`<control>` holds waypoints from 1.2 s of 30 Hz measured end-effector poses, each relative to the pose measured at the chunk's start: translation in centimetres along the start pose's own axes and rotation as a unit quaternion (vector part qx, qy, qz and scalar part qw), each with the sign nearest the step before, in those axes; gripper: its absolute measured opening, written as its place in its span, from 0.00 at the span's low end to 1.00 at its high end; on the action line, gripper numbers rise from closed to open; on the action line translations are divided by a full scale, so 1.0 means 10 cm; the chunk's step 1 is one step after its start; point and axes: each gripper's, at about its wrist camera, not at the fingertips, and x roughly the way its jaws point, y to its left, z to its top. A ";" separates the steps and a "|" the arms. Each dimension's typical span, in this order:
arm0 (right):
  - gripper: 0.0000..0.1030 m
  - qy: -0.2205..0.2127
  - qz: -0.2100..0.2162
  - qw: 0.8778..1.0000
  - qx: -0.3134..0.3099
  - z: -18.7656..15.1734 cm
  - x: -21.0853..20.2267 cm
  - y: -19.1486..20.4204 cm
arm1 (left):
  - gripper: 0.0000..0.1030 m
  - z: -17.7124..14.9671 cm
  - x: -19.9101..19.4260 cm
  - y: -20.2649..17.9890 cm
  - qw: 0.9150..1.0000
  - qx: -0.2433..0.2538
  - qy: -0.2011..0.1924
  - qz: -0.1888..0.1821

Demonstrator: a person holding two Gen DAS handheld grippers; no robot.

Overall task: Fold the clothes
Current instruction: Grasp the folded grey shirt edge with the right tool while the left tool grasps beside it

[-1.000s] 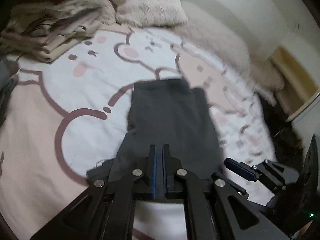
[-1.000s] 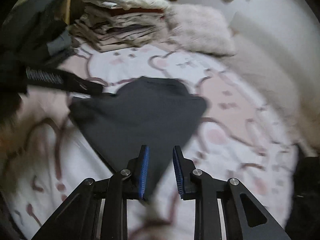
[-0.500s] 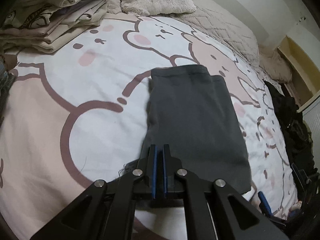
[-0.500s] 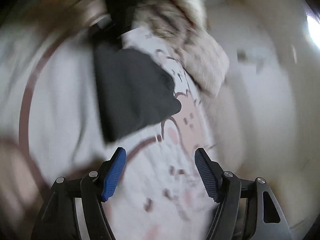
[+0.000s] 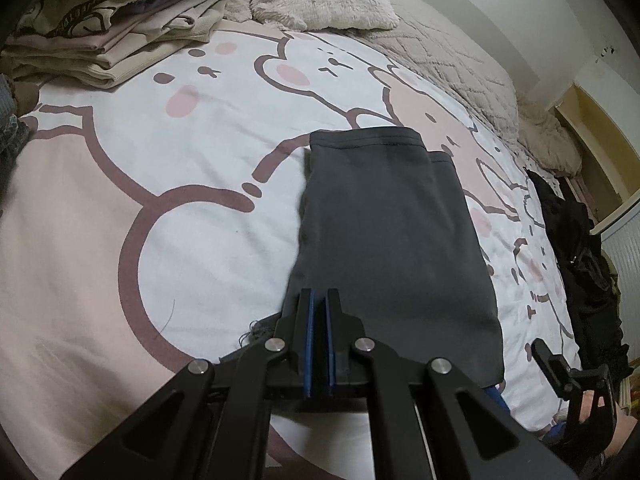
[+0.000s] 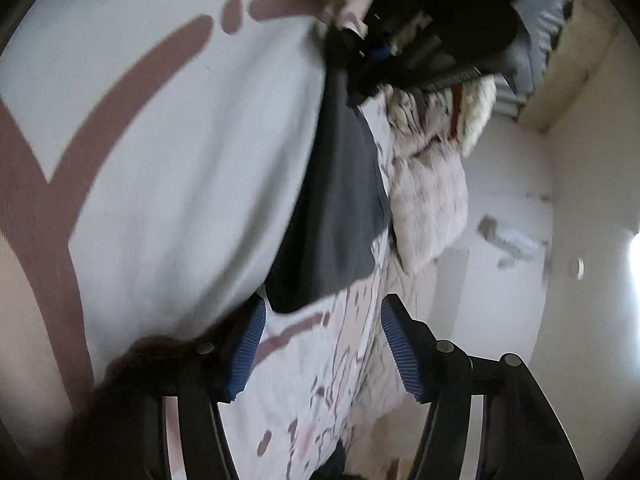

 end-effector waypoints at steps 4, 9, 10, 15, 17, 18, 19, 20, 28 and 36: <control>0.61 -0.017 0.005 1.000 0.003 0.06 0.06 -0.05 | 0.06 0.01 0.00 0.01 1.000 -0.003 0.001 -0.003; 0.61 -0.037 -0.028 0.999 0.002 0.21 0.11 -0.06 | 0.06 0.02 -0.01 0.02 1.000 -0.005 0.002 -0.006; 0.61 -0.039 -0.035 0.999 0.003 0.24 0.12 -0.06 | 0.06 0.02 -0.01 0.03 1.000 -0.006 0.003 -0.006; 0.23 -0.039 -0.015 0.999 0.015 0.28 0.15 -0.05 | 0.06 0.04 -0.11 -0.07 1.000 0.027 -0.007 0.012; 0.21 -0.040 0.005 0.999 0.030 0.27 0.15 -0.11 | 0.06 0.02 -0.23 -0.21 0.995 0.086 -0.025 0.033; 0.21 -0.040 0.015 0.998 0.038 0.26 0.16 -0.14 | 0.06 0.00 -0.29 -0.28 0.991 0.118 -0.035 0.045; 0.19 -0.037 0.034 0.997 0.063 0.25 0.18 -0.24 | 0.06 -0.03 -0.35 -0.36 0.984 0.159 -0.046 0.058; 0.19 -0.033 0.057 0.992 0.104 0.23 0.19 -0.39 | 0.07 -0.08 -0.42 -0.44 0.975 0.203 -0.057 0.072; 0.17 -0.021 0.201 0.918 0.341 -0.01 0.43 -1.28 | 0.68 -0.82 -0.66 -0.80 0.826 0.515 -0.170 0.152; 0.17 -0.012 0.238 0.880 0.410 -0.14 0.51 -1.48 | 0.68 -1.07 -0.17 -0.81 0.737 0.624 -0.153 0.211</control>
